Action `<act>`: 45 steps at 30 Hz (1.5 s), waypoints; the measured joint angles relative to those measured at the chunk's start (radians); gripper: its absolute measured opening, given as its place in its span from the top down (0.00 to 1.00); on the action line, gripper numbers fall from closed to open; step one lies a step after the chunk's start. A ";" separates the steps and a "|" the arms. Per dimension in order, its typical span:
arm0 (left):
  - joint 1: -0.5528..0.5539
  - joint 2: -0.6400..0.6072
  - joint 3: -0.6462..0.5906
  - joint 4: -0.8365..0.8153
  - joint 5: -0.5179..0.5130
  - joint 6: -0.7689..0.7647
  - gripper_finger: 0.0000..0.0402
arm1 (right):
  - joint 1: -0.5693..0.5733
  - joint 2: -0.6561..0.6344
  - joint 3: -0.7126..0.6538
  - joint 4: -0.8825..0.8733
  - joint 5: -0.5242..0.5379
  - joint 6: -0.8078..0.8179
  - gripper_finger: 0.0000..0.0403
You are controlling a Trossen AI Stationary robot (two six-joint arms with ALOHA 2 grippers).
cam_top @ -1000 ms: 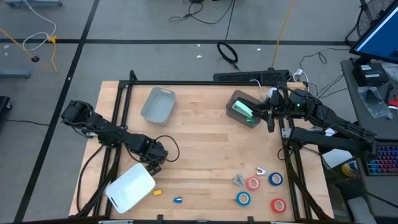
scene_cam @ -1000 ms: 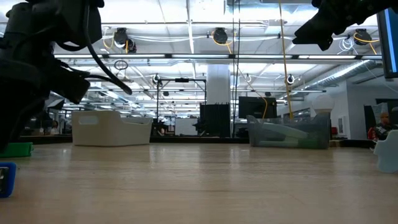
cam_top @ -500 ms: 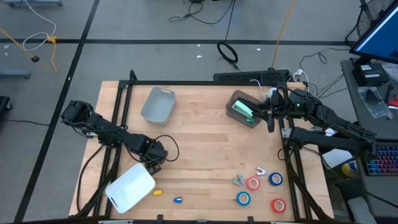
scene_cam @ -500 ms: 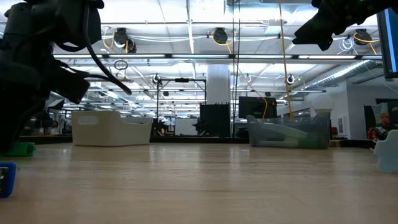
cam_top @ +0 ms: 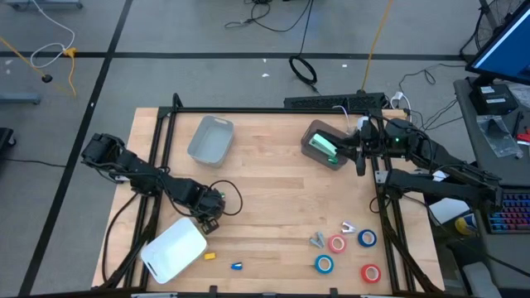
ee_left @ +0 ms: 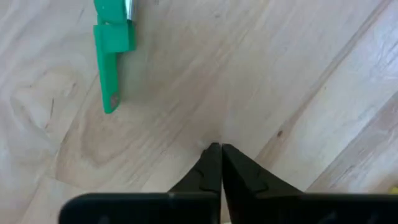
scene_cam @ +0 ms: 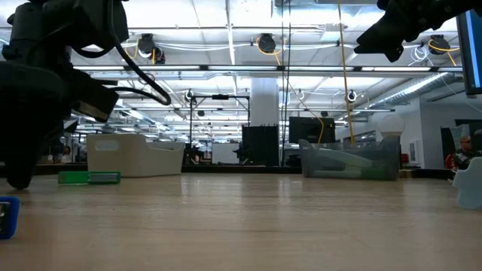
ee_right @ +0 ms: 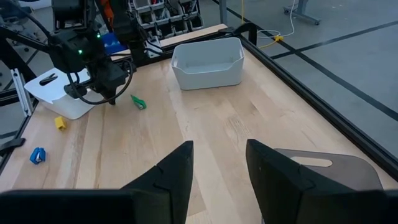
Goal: Pick and place Stapler, Stapler remover, tape
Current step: Put the dark green stapler into the black bin
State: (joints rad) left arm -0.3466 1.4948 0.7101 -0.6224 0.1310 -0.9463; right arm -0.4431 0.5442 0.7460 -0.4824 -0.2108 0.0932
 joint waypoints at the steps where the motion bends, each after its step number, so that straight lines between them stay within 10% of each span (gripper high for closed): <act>1: 0.000 0.000 0.000 0.000 0.000 -0.001 0.99 | 0.000 0.000 0.000 0.000 0.000 0.000 0.65; 19: 0.081 -0.177 0.000 -0.082 -0.069 -0.113 0.62 | 0.000 0.000 0.000 0.000 -0.001 0.000 0.65; 30: 0.151 -0.171 0.000 -0.257 -0.229 -0.033 0.61 | 0.000 0.000 0.000 0.000 -0.001 -0.007 0.65; 45: 0.190 0.021 0.003 -0.154 -0.139 0.049 0.61 | 0.000 0.001 0.000 0.000 -0.001 -0.004 0.65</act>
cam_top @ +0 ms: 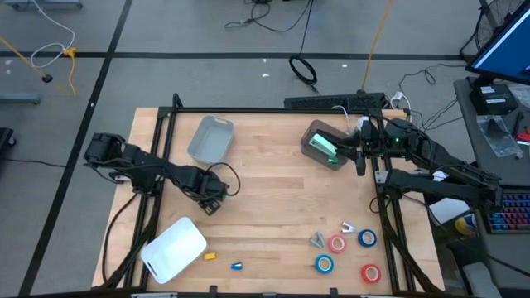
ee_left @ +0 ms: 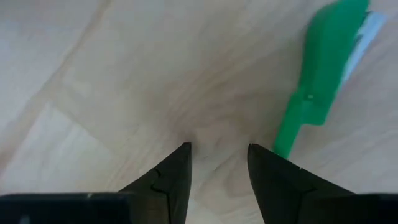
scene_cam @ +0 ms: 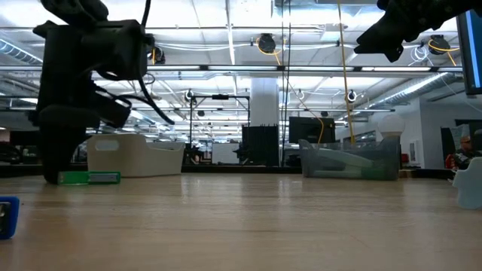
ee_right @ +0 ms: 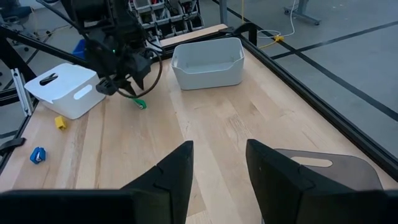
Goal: Pick and place Stapler, Stapler remover, tape
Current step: Put the dark green stapler into the black bin
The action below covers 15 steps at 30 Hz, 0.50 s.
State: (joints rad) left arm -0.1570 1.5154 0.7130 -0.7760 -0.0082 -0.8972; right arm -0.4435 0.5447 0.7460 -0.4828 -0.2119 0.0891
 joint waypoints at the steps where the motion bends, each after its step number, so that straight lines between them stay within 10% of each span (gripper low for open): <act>1: 0.000 0.000 0.000 0.010 0.002 -0.004 0.61 | 0.000 0.000 0.000 0.000 0.000 0.000 0.65; 15: 0.000 -0.012 -0.001 0.128 0.061 -0.075 0.61 | 0.000 0.032 0.000 0.000 0.000 -0.003 0.65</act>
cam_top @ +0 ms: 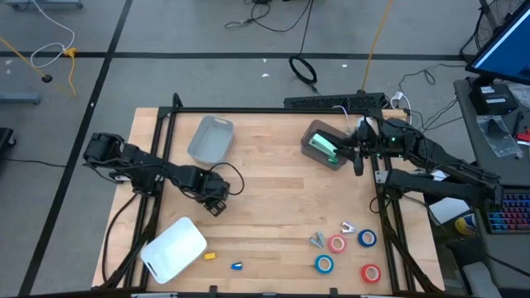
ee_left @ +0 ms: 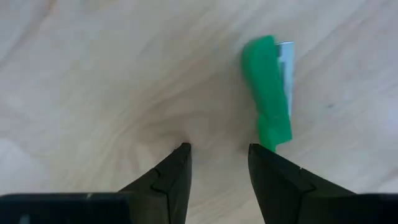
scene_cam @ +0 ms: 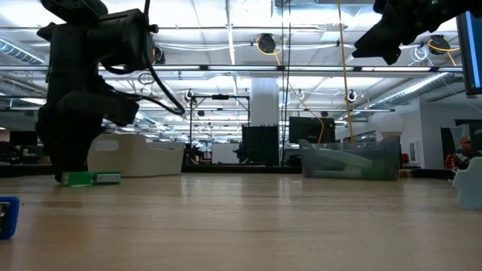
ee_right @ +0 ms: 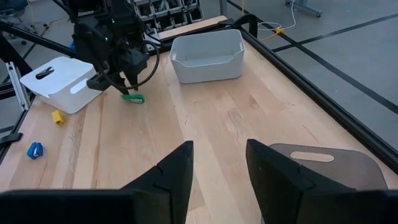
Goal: Pick and place Stapler, Stapler remover, tape
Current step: Put the dark green stapler into the black bin
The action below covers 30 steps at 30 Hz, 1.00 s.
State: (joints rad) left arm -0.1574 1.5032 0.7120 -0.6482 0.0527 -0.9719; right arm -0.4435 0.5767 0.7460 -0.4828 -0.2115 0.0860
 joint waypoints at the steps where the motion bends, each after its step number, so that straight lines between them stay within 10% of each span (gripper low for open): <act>1: 0.000 0.000 0.000 0.010 0.004 -0.007 0.61 | 0.000 0.002 0.000 0.000 0.000 0.000 0.65; 30: -0.011 -0.041 -0.001 0.161 0.028 -0.114 0.61 | 0.000 0.009 0.000 0.000 -0.001 -0.001 0.65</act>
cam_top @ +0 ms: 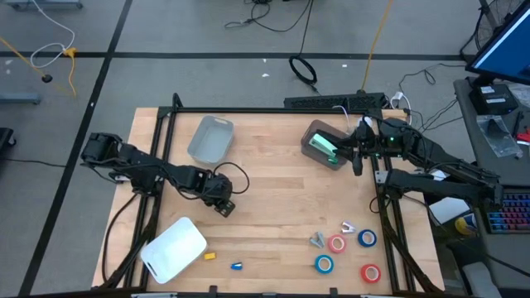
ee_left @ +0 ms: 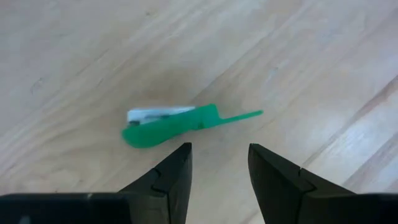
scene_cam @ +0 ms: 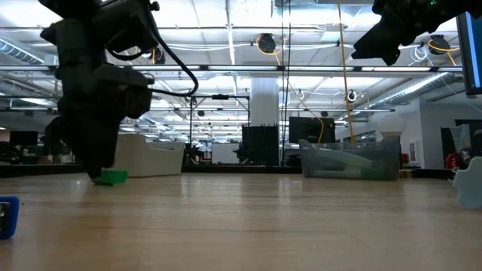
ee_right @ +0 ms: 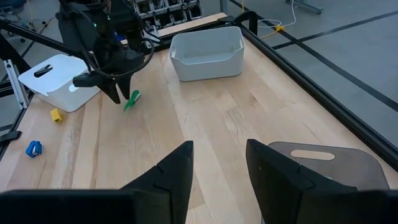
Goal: Pick and place Stapler, Stapler remover, tape
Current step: Put the dark green stapler into the black bin
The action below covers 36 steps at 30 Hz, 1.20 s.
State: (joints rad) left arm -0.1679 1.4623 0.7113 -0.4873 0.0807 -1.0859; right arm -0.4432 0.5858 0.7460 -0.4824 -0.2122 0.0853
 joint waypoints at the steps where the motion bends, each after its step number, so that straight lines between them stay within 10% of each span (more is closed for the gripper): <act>1: -0.003 -0.012 0.000 -0.025 -0.002 -0.002 0.61 | 0.000 0.000 0.000 0.000 -0.001 0.000 0.65; 12: -0.037 -0.185 0.006 -0.196 -0.138 0.042 0.61 | 0.000 0.000 0.000 0.000 -0.001 -0.010 0.65; 21: -0.024 -0.158 0.031 -0.203 -0.258 0.435 0.61 | 0.000 0.000 0.000 0.002 0.000 -0.002 0.65; 36: 0.031 -0.029 0.031 -0.114 -0.133 0.725 0.61 | 0.000 0.000 0.000 0.002 0.001 0.008 0.65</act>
State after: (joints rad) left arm -0.1368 1.4335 0.7425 -0.6011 -0.0519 -0.3607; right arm -0.4435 0.5854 0.7460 -0.4808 -0.2115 0.0933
